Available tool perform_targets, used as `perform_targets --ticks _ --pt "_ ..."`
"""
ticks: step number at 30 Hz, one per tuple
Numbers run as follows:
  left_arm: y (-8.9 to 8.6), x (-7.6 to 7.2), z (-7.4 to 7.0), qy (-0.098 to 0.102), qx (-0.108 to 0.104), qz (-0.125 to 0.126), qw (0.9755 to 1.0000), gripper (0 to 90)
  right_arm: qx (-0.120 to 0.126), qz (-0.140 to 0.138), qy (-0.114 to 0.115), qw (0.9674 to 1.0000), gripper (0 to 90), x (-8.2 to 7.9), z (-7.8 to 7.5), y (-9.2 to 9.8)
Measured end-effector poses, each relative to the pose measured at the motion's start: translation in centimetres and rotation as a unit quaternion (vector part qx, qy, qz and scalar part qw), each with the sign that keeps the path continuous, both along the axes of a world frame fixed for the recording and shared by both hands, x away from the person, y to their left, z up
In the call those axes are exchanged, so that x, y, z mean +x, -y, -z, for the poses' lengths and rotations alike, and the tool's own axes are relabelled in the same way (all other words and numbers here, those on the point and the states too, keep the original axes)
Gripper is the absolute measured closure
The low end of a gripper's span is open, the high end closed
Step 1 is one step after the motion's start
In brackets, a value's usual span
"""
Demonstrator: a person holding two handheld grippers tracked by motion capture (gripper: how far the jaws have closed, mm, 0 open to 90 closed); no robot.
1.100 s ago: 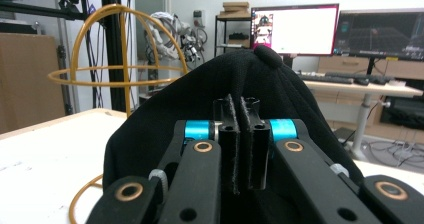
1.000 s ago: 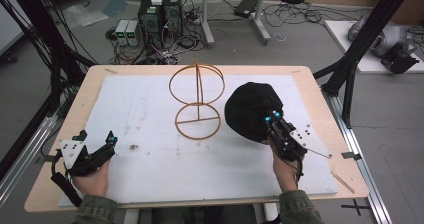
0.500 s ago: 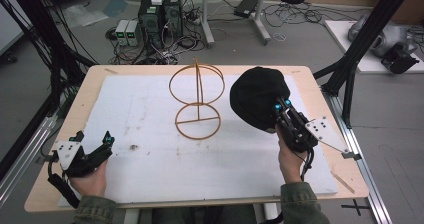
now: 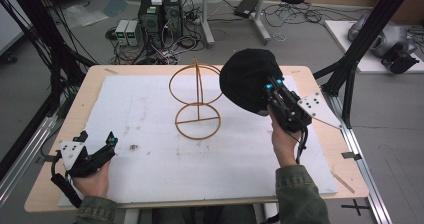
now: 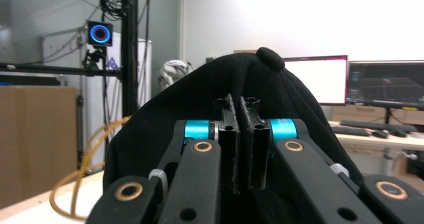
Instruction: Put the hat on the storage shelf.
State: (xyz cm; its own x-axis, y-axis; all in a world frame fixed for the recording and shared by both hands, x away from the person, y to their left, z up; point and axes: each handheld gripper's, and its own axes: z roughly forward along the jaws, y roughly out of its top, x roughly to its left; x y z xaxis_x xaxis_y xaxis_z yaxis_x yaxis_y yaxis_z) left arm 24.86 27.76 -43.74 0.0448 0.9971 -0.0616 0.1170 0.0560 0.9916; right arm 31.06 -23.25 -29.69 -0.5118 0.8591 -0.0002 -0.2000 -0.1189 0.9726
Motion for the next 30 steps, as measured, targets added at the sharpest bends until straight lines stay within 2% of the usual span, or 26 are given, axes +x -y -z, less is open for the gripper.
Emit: perform_targets --ticks 2,8,16,21,30 --pt "0.1 0.0 0.1 0.000 0.000 0.004 1.0000 17.0 0.004 -0.013 0.003 0.9999 87.7 0.6 -0.5 -1.0" --pt "0.3 -0.1 0.1 0.000 0.002 0.004 1.0000 17.0 0.014 -0.024 0.004 0.9996 87.7 1.4 -1.4 -2.8" --pt "-0.1 -0.2 0.1 -0.002 0.001 0.001 1.0000 17.0 -0.001 -0.052 0.008 0.9986 87.7 2.6 -2.8 -6.2" --pt "-0.4 -0.3 0.1 0.001 -0.003 -0.003 1.0000 17.0 -0.010 -0.070 0.006 0.9974 87.7 3.7 -2.9 -8.6" --pt "-0.9 -0.5 0.2 -0.003 -0.004 -0.010 0.9999 16.9 -0.007 -0.093 0.000 0.9957 87.7 4.7 -2.9 -10.3"
